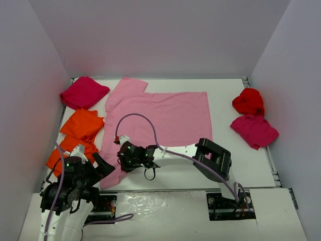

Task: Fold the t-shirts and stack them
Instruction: Fold the tshirt

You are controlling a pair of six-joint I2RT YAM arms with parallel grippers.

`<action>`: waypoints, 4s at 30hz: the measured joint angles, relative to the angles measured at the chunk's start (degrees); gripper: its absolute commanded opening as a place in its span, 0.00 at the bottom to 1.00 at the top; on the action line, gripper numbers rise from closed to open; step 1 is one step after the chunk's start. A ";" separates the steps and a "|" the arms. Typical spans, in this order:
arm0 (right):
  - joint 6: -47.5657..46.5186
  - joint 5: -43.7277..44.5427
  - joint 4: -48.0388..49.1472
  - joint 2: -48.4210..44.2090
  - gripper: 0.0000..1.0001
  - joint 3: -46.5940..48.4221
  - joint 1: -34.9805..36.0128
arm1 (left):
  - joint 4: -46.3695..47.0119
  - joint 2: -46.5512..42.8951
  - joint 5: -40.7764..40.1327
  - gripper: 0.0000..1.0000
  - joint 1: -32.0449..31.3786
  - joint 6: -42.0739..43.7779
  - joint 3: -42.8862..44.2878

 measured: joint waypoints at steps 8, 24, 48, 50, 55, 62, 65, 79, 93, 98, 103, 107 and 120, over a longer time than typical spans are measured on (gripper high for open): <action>-0.04 0.25 -0.17 -1.40 0.00 0.34 -0.76 | 0.17 2.48 1.02 0.87 0.00 -0.49 0.02; -0.19 0.66 -0.78 -3.32 0.00 3.29 -3.72 | -1.32 16.38 -1.13 0.95 0.00 -1.03 5.51; 1.78 2.82 -1.37 -3.30 0.00 5.32 -5.42 | 4.67 12.80 -7.85 0.85 -2.72 -14.31 -3.06; 1.78 2.77 -1.32 -3.28 0.00 5.42 -6.17 | 4.71 15.34 -8.87 0.85 -4.72 -13.82 -3.02; 1.91 2.20 -1.21 -2.30 0.00 7.38 -8.45 | 5.54 21.68 -13.50 0.86 -13.68 -13.31 -2.33; 2.95 -0.77 -1.34 1.43 0.00 12.81 -12.01 | 9.12 39.29 -19.72 0.86 -25.76 -10.85 8.67; 3.13 -2.08 -1.78 2.65 0.00 15.27 -12.73 | 10.83 42.85 -22.15 0.86 -28.67 -9.42 12.64; 3.04 -4.78 -0.58 7.13 0.77 17.91 -15.33 | 10.85 29.20 -29.77 0.86 -30.71 -6.88 15.65; 0.00 5.20 -1.77 -7.73 0.90 -2.15 -16.01 | 11.78 32.15 -24.29 0.86 -30.71 -0.30 17.46; 2.02 13.43 -2.99 -27.85 0.84 -14.64 -16.13 | 16.38 37.61 -19.06 0.86 -30.81 1.44 17.54; 5.41 15.17 -3.92 -37.65 0.82 -22.15 -16.28 | 17.41 44.94 -17.09 0.86 -31.00 2.96 19.88; 6.85 12.15 -1.92 -32.01 0.83 -23.42 -14.42 | 16.67 46.86 -18.72 0.86 -31.08 3.71 22.63; 5.78 1.55 5.69 -8.12 0.82 -13.01 -8.26 | 7.87 20.97 -33.22 0.86 -31.12 2.09 29.00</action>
